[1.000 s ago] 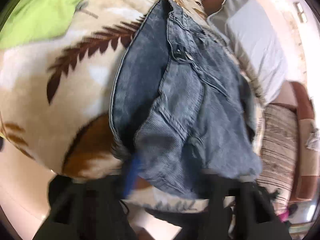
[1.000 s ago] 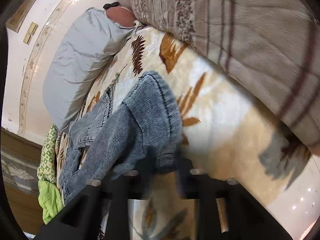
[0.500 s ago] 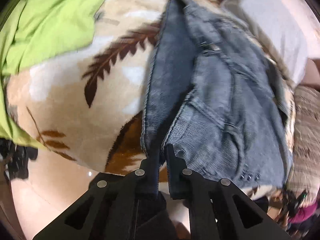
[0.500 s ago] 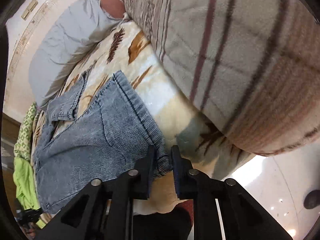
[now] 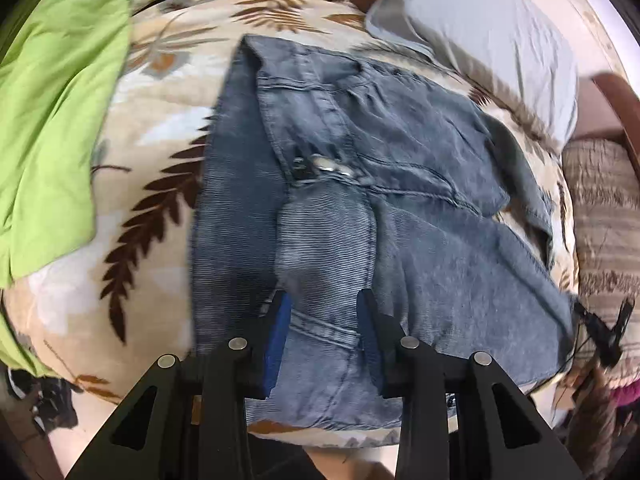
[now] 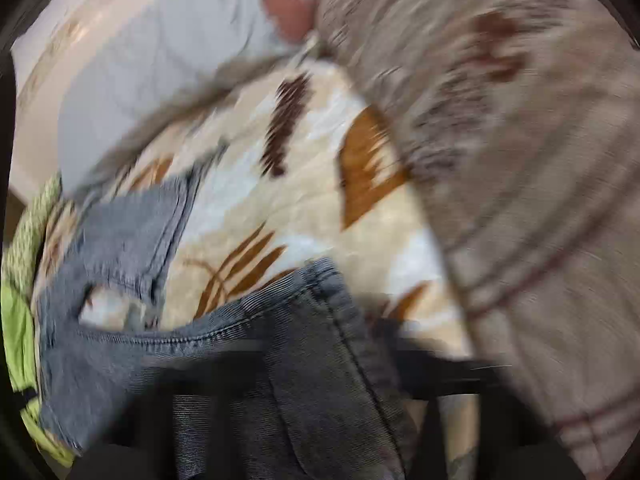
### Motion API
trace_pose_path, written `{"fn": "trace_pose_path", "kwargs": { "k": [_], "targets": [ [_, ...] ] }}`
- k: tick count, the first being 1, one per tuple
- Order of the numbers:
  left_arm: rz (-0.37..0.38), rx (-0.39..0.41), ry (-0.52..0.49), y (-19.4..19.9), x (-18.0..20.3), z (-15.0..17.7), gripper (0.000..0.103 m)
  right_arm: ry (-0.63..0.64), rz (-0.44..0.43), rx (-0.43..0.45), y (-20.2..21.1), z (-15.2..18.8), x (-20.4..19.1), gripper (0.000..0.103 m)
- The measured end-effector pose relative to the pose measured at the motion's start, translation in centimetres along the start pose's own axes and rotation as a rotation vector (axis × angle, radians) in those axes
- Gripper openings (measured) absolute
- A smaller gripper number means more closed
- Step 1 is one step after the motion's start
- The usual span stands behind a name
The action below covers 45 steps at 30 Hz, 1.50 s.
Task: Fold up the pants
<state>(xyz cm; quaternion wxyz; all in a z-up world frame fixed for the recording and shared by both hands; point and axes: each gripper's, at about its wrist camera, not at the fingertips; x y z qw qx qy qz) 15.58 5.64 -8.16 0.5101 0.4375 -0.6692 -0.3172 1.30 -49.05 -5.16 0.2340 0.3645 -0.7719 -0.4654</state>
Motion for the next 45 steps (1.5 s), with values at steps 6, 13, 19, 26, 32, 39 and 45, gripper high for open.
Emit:
{"fn": "trace_pose_path", "kwargs": {
  "k": [6,13,19,26,32,39,45],
  "targets": [
    [-0.133,-0.046,-0.026,-4.3,0.4,-0.5,0.034,0.043,0.083,0.015,-2.3,-1.4,-0.8,0.011],
    [-0.025,0.064,0.014,-0.7,-0.5,-3.1,0.035,-0.021,-0.028,0.137,1.3,-3.3,-2.8,0.044],
    [0.057,0.043,0.210,-2.3,-4.5,-11.1,0.039,-0.109,-0.281,0.000,-4.1,-7.1,-8.5,0.047],
    [-0.008,-0.036,0.277,-9.2,-6.1,-14.9,0.037,-0.063,-0.178,-0.065,-10.2,-10.0,-13.8,0.044],
    [-0.005,0.004,0.206,-10.4,-4.2,-16.5,0.023,0.135,-0.141,0.060,-8.4,-13.7,-16.4,0.008],
    [-0.062,0.006,0.256,-13.6,-5.4,-18.4,0.016,0.062,0.003,0.077,-11.7,-20.1,-14.8,0.008],
    [-0.057,-0.028,0.247,-13.9,-5.4,-19.0,0.016,0.086,0.055,0.025,-15.4,-20.7,-15.8,0.022]
  ]
}}
Point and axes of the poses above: each gripper's, at about its wrist camera, not at the fingertips, and y roughly against the way its jaws point, x to its right, z to its underside, and after that the axes turned 8 degrees about z, right-handed
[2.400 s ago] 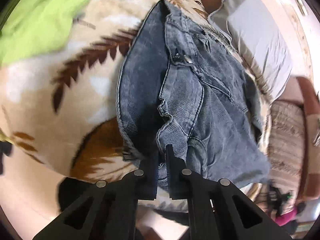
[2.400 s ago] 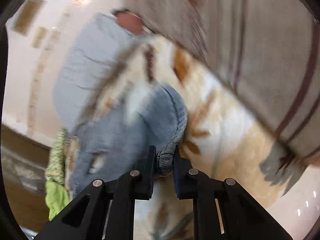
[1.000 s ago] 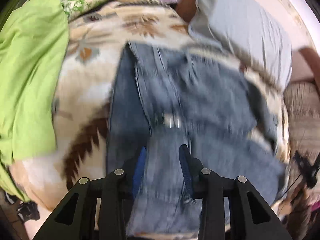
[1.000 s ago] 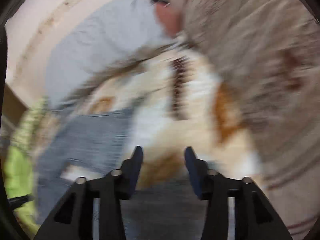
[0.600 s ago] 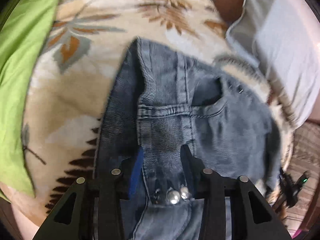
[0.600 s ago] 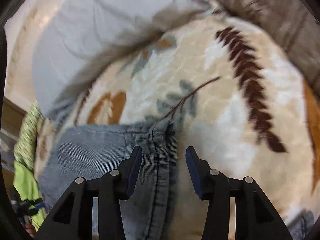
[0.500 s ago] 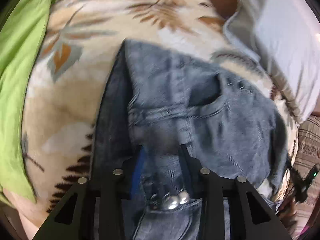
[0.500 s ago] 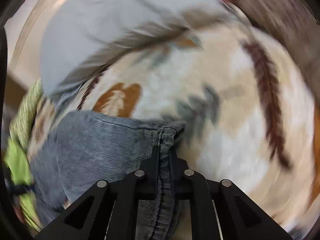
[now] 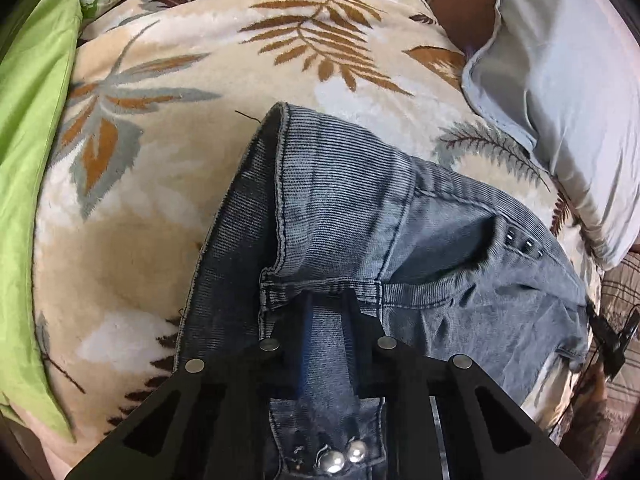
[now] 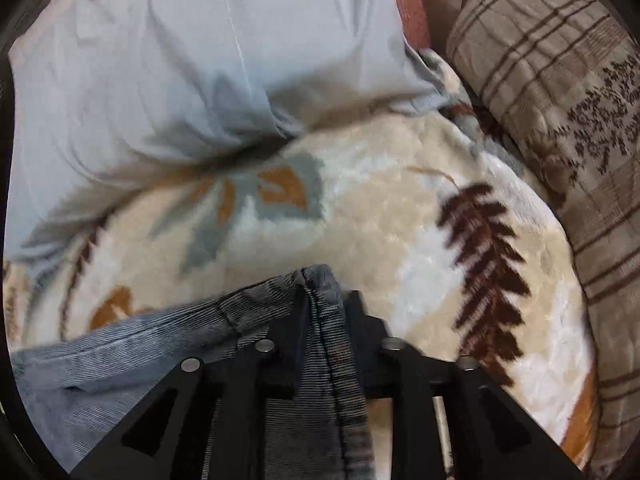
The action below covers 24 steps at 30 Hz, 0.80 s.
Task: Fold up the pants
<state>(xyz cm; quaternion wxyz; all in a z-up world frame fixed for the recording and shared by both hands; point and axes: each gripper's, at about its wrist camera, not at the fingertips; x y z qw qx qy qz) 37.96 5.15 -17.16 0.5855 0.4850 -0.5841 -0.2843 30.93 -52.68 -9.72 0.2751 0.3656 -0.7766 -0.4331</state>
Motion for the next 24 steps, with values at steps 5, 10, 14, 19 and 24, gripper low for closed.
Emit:
{"fn": "trace_pose_path", "kwargs": {
  "k": [5,10,14,19,24],
  "targets": [
    [0.029,0.024,-0.073,4.5,-0.6,2.3,0.016,-0.124,-0.139,0.024,4.9,1.3,4.6,0.053],
    [0.128,0.068,-0.082,7.1,-1.6,4.9,0.035,-0.245,-0.234,-0.065,5.9,7.3,9.5,0.057],
    [0.117,0.007,-0.084,6.2,-1.2,6.6,0.036,-0.232,-0.288,-0.124,4.6,10.5,7.8,0.049],
    [0.054,-0.011,-0.166,5.8,1.1,7.9,0.035,-0.054,-0.246,0.018,7.5,10.1,4.7,0.015],
    [-0.032,-0.027,-0.173,4.0,1.9,7.4,0.035,-0.068,-0.045,-0.036,4.9,8.1,7.7,0.017]
  ]
}}
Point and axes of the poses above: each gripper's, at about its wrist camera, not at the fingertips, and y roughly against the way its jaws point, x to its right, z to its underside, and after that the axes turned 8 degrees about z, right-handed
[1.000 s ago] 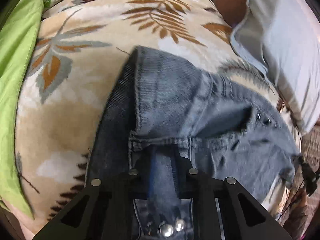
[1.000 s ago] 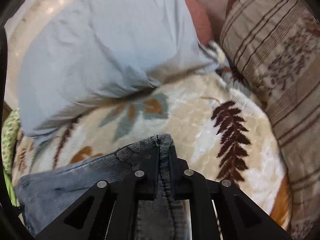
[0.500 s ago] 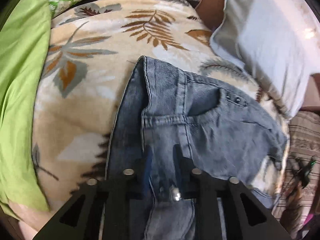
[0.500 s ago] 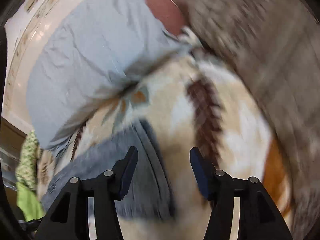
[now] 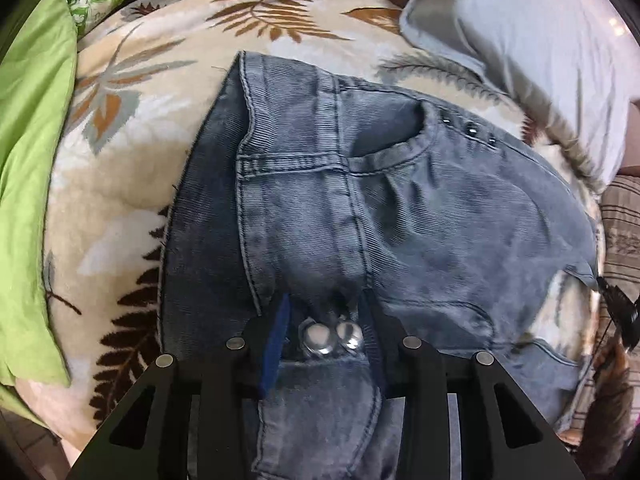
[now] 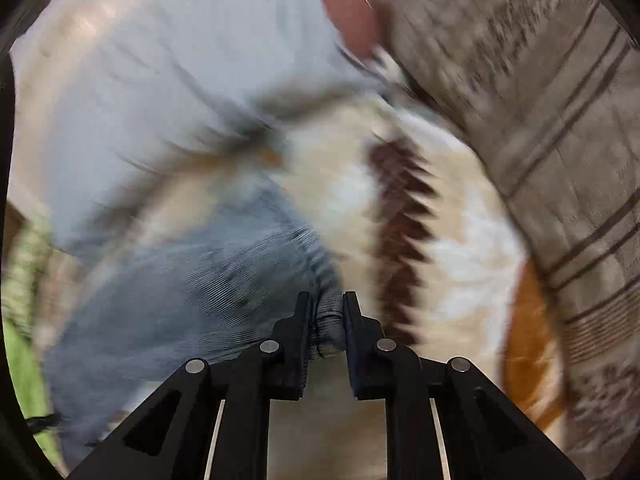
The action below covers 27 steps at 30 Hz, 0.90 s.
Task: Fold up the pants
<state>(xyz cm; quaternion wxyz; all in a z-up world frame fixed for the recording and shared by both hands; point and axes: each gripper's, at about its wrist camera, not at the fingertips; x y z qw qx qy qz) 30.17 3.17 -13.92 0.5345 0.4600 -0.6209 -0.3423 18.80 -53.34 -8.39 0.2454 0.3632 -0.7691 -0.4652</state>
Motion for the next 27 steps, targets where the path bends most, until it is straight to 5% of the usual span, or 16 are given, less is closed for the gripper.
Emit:
{"fn": "trace_pose_path", "kwargs": {
  "k": [2,7,11,14,20,23,27],
  "targets": [
    [-0.013,0.002,0.018,0.1,-0.5,-0.2,0.035,-0.026,0.006,-0.034,-1.1,0.5,0.6,0.030],
    [0.064,0.065,0.101,4.5,-3.7,-0.8,0.033,-0.062,-0.066,0.015,1.4,-0.2,1.9,0.031],
    [0.142,0.136,0.234,7.3,-6.9,-3.9,0.039,-0.086,-0.136,0.043,2.8,-2.6,1.9,0.057],
    [0.201,0.101,0.326,5.6,-7.7,-6.2,0.043,-0.051,-0.168,0.029,1.9,-4.3,-0.2,0.057],
    [0.210,0.065,0.309,2.3,-5.7,-9.8,0.043,-0.031,-0.160,-0.015,-2.3,-6.5,-3.6,0.057],
    [0.187,0.105,0.333,1.5,-6.3,-11.7,0.045,0.017,-0.141,-0.015,-3.9,-7.2,-5.1,0.057],
    [0.152,0.058,0.339,-0.3,-6.8,-12.9,0.046,0.069,-0.155,-0.024,-5.5,-7.4,-6.3,0.062]
  ]
}}
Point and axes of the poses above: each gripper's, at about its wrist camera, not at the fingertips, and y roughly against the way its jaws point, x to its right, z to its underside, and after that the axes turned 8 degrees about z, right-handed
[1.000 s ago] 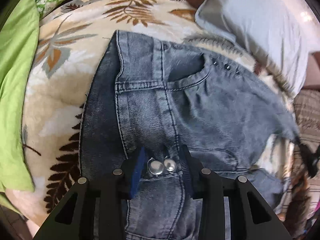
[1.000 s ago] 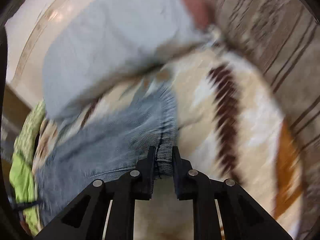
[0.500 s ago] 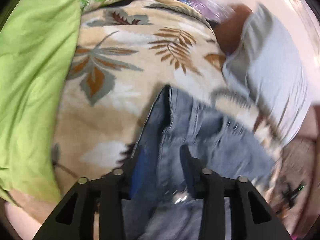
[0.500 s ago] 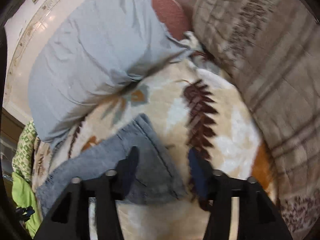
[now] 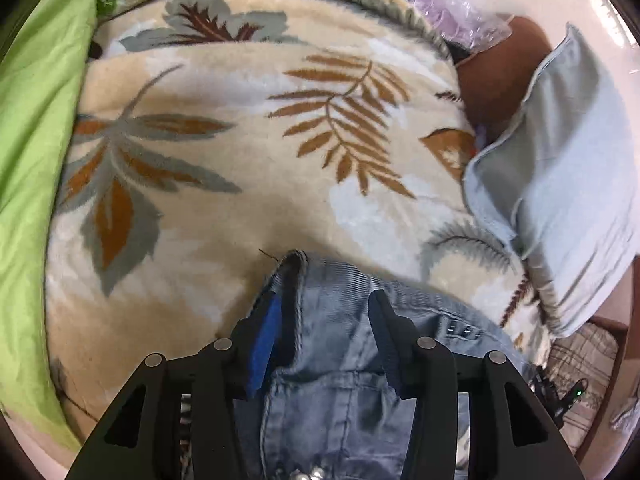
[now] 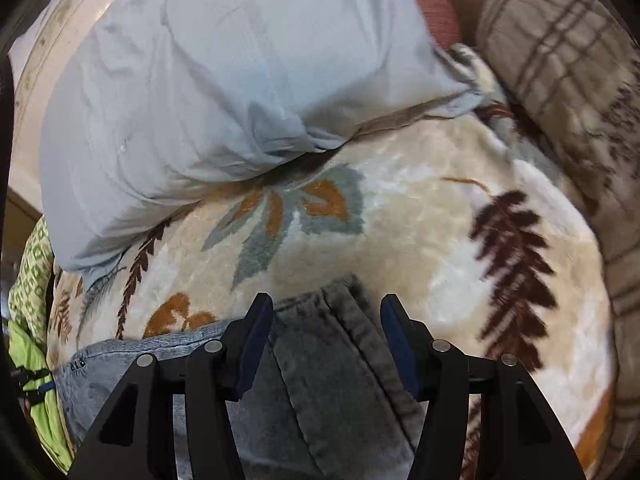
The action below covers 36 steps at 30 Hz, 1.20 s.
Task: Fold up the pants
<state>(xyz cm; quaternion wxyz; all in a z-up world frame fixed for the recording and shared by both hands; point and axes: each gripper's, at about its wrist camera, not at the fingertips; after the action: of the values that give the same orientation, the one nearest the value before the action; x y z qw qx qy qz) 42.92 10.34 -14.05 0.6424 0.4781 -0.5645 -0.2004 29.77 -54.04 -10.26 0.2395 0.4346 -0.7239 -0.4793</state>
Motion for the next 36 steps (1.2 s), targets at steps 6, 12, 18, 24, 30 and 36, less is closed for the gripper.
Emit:
{"fn": "trace_pose_path", "kwargs": {
  "k": [6,12,18,24,30,36],
  "targets": [
    [0.017,-0.074,-0.041,-4.4,1.2,0.1,0.047,0.096,0.046,-0.003,-1.8,0.6,-1.7,0.059],
    [-0.035,0.009,-0.149,-4.9,3.4,1.0,0.006,0.111,0.095,0.024,-0.7,1.3,-1.8,0.012],
    [-0.092,0.152,-0.220,-1.2,5.2,3.9,0.003,0.068,0.074,0.126,4.5,2.4,-1.4,0.012],
    [-0.093,0.275,-0.330,4.8,7.1,9.4,0.003,0.042,0.043,0.208,11.4,4.2,-1.3,0.012],
    [-0.057,0.351,-0.377,11.6,5.7,16.0,0.003,0.014,0.015,0.253,16.9,8.4,0.1,0.012],
    [-0.006,0.365,-0.375,16.5,2.0,22.9,0.003,-0.043,-0.009,0.265,21.2,15.2,4.4,0.012]
  ]
}}
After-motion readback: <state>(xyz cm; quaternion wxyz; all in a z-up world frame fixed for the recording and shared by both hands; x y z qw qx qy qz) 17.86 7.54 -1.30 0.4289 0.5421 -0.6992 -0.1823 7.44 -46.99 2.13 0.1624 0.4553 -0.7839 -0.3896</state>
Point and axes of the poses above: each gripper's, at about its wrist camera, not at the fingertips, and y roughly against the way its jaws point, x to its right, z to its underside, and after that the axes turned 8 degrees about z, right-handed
